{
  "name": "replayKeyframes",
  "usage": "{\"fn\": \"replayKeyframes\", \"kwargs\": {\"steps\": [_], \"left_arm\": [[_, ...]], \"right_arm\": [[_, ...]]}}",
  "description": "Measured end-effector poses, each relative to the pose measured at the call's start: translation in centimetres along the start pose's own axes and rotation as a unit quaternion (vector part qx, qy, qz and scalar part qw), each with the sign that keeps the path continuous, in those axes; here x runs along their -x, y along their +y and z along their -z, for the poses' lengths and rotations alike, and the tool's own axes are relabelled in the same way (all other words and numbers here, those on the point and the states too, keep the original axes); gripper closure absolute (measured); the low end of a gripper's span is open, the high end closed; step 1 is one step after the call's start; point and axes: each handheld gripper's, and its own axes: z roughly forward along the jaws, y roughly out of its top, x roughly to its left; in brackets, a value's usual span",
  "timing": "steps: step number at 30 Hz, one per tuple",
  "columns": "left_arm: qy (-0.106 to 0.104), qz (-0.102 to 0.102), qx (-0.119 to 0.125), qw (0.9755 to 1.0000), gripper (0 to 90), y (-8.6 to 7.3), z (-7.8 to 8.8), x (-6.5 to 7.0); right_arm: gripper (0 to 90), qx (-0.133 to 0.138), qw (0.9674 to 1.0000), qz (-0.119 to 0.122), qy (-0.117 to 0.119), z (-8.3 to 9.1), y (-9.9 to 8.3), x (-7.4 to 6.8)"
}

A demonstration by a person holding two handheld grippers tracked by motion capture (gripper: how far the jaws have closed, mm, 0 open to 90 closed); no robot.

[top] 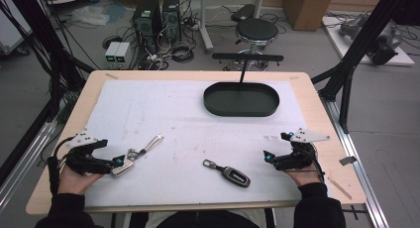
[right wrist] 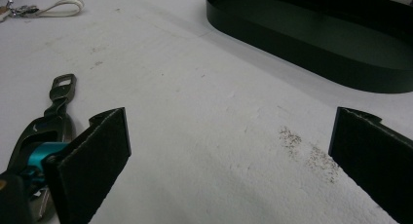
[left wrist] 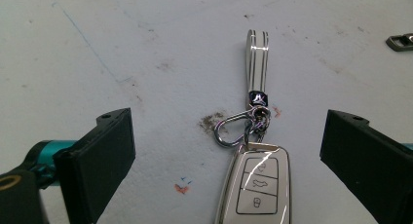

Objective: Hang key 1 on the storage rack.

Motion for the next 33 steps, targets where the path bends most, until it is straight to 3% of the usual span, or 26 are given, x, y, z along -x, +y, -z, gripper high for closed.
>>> {"fn": "replayKeyframes", "kwargs": {"steps": [17, 20, 33], "left_arm": [[0.006, 0.004, 0.003, 1.0000, 6.3, 0.1, -0.1, 0.0], [-0.014, 0.010, -0.007, 0.9998, 6.3, 0.3, -0.5, 0.0], [-0.023, -0.005, -0.049, 0.9985, 6.4, 2.2, -2.4, 1.1]], "right_arm": [[0.8, -0.020, 0.9998, -0.006, 0.003, -0.5, -0.4, 0.1], [0.8, -0.022, 0.9997, -0.002, 0.003, -0.7, -0.5, 0.1], [0.8, -0.027, 0.9996, -0.007, -0.007, -0.9, -0.5, 0.2]]}}
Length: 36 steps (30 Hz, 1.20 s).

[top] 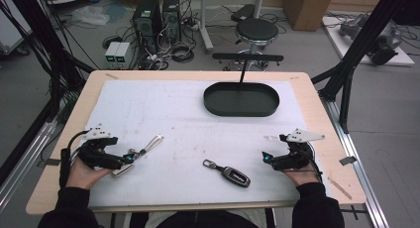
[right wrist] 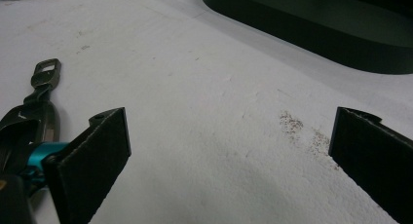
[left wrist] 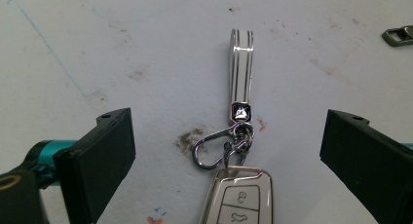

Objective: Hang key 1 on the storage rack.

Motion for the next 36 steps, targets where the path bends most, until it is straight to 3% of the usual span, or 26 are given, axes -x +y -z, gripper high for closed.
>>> {"fn": "replayKeyframes", "kwargs": {"steps": [9, 16, 21, 36], "left_arm": [[-0.002, -0.016, -0.006, 0.9999, 6.4, 1.7, -0.9, 0.5], [-0.004, -0.028, -0.027, 0.9992, 6.4, 2.5, -2.1, 0.9], [-0.012, -0.036, -0.054, 0.9978, 7.2, 2.7, -3.2, 0.8], [-0.021, -0.056, -0.093, 0.9939, 7.9, 5.2, -6.1, 1.4]], "right_arm": [[0.8, 0.004, 1.0000, -0.002, -0.004, 0.1, 0.0, 0.0], [0.8, 0.004, 1.0000, -0.004, -0.008, 0.1, -0.1, 0.1], [0.8, 0.001, 1.0000, -0.004, -0.009, 0.1, -0.2, 0.2], [0.8, -0.001, 0.9999, -0.001, -0.011, 0.1, -0.2, 0.2]]}}
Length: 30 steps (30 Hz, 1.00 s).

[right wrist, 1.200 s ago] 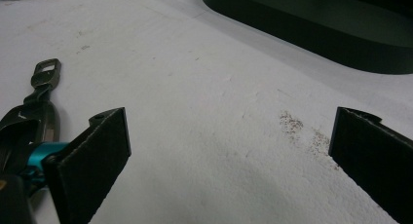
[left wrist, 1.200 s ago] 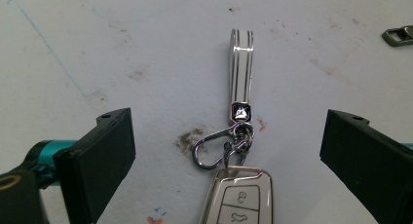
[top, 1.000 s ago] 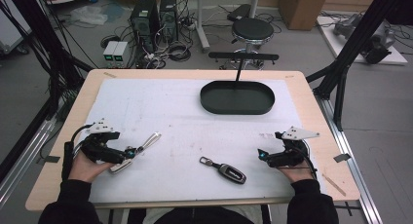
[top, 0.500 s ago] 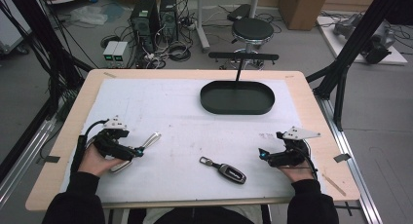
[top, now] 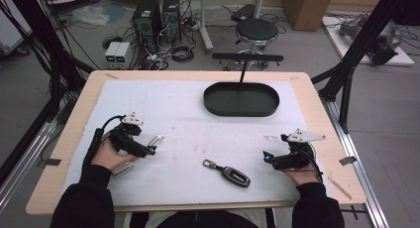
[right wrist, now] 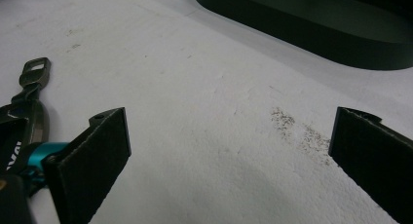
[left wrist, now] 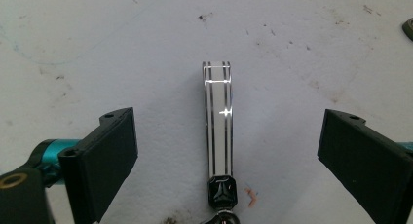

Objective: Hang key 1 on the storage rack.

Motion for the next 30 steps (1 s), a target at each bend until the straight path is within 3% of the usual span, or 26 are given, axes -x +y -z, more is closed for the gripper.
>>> {"fn": "replayKeyframes", "kwargs": {"steps": [9, 17, 26, 30], "left_arm": [[-0.008, -0.002, -0.020, 0.9998, 9.8, 1.1, -1.5, -0.3], [-0.024, 0.004, -0.038, 0.9990, 19.6, 0.9, -2.3, -0.9], [0.009, -0.008, -0.041, 0.9991, 40.2, 0.9, -2.6, -0.5], [-0.010, -0.009, -0.060, 0.9981, 55.5, 0.8, -3.0, -0.5]], "right_arm": [[0.8, -0.003, 1.0000, 0.003, 0.001, -0.1, 0.0, -0.1], [0.8, -0.004, 1.0000, 0.001, 0.001, -0.1, 0.0, 0.0], [0.8, -0.007, 1.0000, 0.002, -0.001, -0.1, -0.1, 0.0], [0.9, -0.009, 0.9999, 0.006, -0.005, -0.2, -0.1, 0.0]]}}
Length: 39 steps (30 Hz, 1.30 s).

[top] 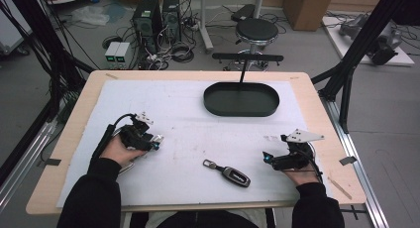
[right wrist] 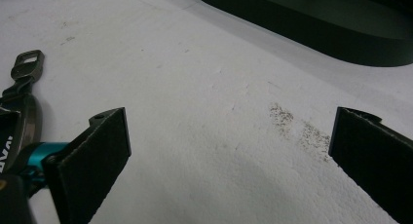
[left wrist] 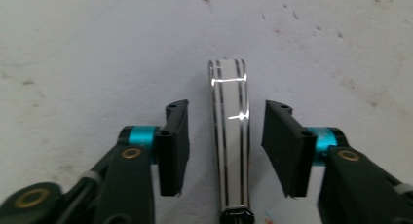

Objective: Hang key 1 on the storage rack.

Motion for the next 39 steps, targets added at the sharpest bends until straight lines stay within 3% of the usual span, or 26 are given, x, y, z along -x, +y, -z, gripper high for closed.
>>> {"fn": "replayKeyframes", "kwargs": {"steps": [2, 4, 5, 9, 13, 15, 18, 26, 29, 33, 39], "left_arm": [[0.010, -0.001, 0.000, 0.9999, 61.0, 0.0, 0.0, 0.0], [0.001, 0.004, 0.001, 1.0000, 73.1, -0.1, 0.1, -0.2], [-0.003, 0.003, 0.000, 1.0000, 74.1, -0.1, 0.2, -0.3], [-0.005, 0.001, 0.001, 1.0000, 74.4, -0.1, 0.2, -0.3], [-0.006, -0.013, 0.005, 0.9999, 74.4, -0.1, 0.2, -0.2], [-0.022, -0.015, 0.018, 0.9995, 74.4, -0.1, 0.4, -0.2], [-0.029, -0.009, 0.031, 0.9991, 74.5, -0.1, 0.9, -0.4], [-0.010, -0.006, 0.064, 0.9979, 74.5, 0.6, 3.5, -0.7], [-0.010, 0.001, 0.102, 0.9947, 74.5, 1.8, 4.9, -0.8], [-0.017, -0.001, 0.151, 0.9883, 74.6, 3.7, 6.5, -0.6], [-0.019, -0.018, 0.179, 0.9835, 74.5, 6.7, 7.4, 0.1]], "right_arm": [[0.8, -0.001, 1.0000, 0.001, 0.001, 0.0, 0.0, 0.0], [0.8, -0.001, 1.0000, 0.002, 0.000, 0.0, 0.0, 0.0], [0.8, -0.001, 1.0000, 0.001, 0.001, 0.0, 0.0, 0.0], [0.8, 0.000, 1.0000, 0.000, 0.000, 0.0, 0.0, 0.0], [0.8, -0.002, 1.0000, 0.000, 0.000, 0.0, 0.0, 0.0], [0.8, -0.004, 1.0000, 0.002, -0.004, -0.1, 0.0, 0.0], [0.8, -0.002, 1.0000, 0.004, -0.006, 0.0, -0.1, 0.0], [0.9, 0.000, 1.0000, 0.006, -0.007, 0.0, 0.0, 0.0], [0.8, 0.002, 1.0000, 0.004, -0.008, 0.1, 0.0, 0.1], [0.8, 0.002, 1.0000, 0.003, -0.007, 0.1, 0.0, 0.1], [0.8, 0.012, 0.9999, -0.001, -0.005, 0.3, 0.0, 0.2]]}}
